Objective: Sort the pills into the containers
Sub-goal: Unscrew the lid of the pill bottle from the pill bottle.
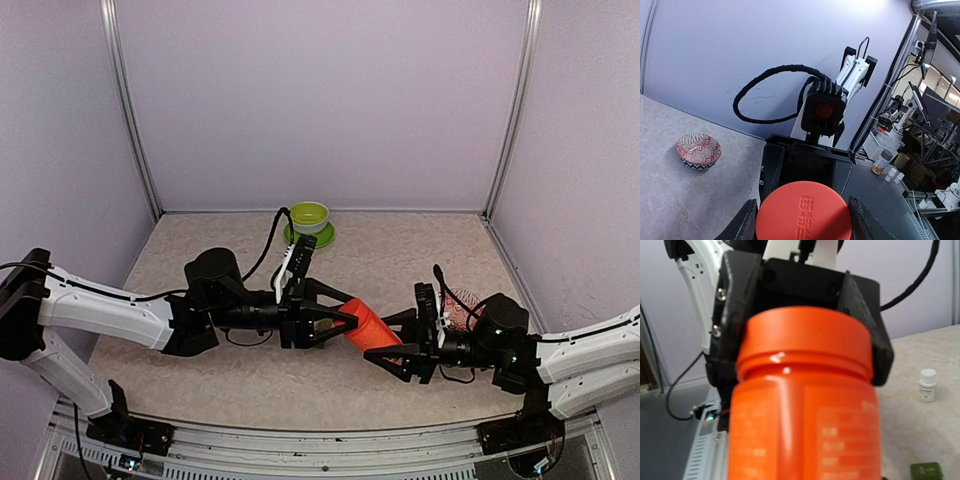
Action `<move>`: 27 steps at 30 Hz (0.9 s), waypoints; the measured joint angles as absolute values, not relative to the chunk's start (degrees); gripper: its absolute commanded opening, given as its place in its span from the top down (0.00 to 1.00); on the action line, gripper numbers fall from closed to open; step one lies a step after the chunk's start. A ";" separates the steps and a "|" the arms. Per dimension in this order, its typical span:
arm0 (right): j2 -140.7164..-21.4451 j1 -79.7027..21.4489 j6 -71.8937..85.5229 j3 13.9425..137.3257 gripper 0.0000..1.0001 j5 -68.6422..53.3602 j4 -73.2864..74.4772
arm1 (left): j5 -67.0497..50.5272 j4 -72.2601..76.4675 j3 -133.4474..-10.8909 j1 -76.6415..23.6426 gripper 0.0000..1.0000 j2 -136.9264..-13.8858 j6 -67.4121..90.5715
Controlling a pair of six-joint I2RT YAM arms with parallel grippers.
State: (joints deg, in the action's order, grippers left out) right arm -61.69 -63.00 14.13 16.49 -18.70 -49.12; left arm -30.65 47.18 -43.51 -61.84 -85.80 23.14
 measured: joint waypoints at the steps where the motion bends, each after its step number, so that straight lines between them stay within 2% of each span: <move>1: -61.56 -63.00 13.69 16.36 0.83 -18.37 -49.01 | -30.41 46.78 -43.66 -61.87 0.68 -85.80 23.57; 24: -60.69 -63.33 2.98 15.07 0.85 -8.45 -46.15 | -10.72 26.87 -49.12 -66.24 0.70 -83.31 38.24; 25: -60.66 -63.33 2.46 15.07 0.85 -8.12 -46.13 | -10.17 26.11 -49.47 -66.35 0.68 -83.31 38.85; 27: -60.62 -63.33 1.67 15.07 0.85 -7.51 -46.04 | -9.43 24.77 -50.09 -66.48 0.57 -83.31 39.83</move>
